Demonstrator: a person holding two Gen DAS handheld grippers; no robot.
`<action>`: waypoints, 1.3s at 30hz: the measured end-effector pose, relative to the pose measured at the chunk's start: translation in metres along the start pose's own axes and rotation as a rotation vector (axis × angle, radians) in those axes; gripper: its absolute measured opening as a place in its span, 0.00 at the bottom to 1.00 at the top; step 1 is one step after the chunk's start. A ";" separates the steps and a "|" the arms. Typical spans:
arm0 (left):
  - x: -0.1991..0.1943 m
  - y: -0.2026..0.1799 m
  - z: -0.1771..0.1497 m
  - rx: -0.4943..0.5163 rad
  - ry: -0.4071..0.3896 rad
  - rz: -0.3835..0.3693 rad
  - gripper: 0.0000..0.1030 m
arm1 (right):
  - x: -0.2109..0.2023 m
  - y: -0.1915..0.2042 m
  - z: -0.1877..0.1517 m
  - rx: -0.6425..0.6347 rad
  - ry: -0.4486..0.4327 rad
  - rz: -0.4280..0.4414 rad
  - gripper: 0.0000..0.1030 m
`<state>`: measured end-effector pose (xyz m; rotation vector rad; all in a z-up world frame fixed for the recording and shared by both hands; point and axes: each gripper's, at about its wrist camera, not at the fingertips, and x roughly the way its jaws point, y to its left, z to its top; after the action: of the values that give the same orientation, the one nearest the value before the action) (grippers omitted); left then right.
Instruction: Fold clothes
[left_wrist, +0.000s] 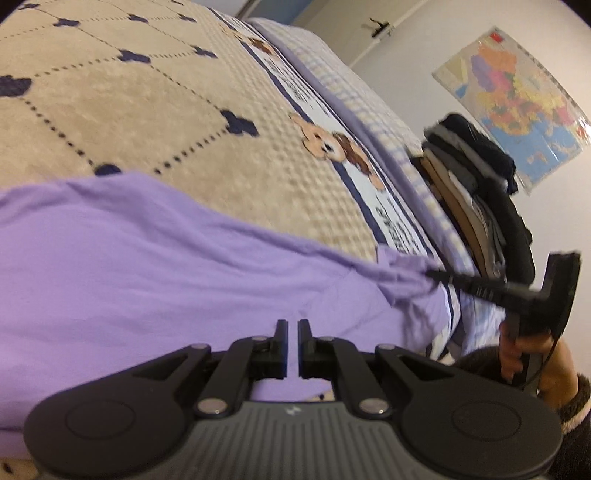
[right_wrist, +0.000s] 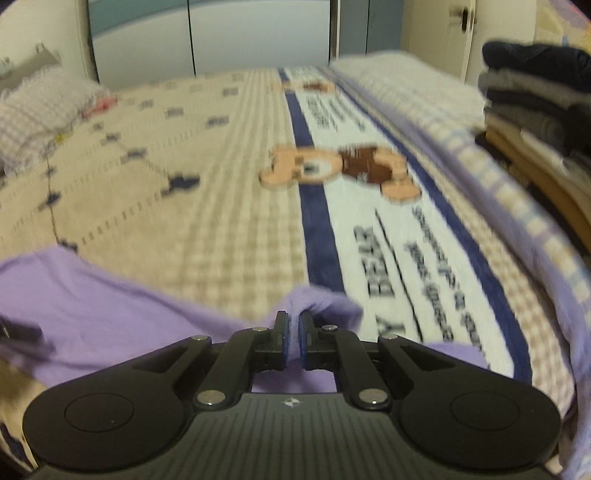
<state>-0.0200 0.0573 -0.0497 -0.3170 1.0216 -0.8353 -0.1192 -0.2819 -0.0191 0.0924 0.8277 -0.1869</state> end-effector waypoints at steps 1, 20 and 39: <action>-0.002 0.001 0.002 -0.007 -0.008 0.009 0.09 | 0.002 -0.001 -0.001 0.004 0.018 0.000 0.08; -0.003 0.020 0.026 -0.121 -0.095 0.176 0.25 | -0.017 0.037 0.030 -0.201 0.021 0.200 0.33; 0.005 0.027 0.032 -0.178 -0.100 0.166 0.39 | 0.061 0.144 0.054 -0.499 0.093 0.444 0.33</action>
<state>0.0209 0.0672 -0.0524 -0.4153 1.0158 -0.5750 -0.0107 -0.1568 -0.0264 -0.1862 0.9051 0.4451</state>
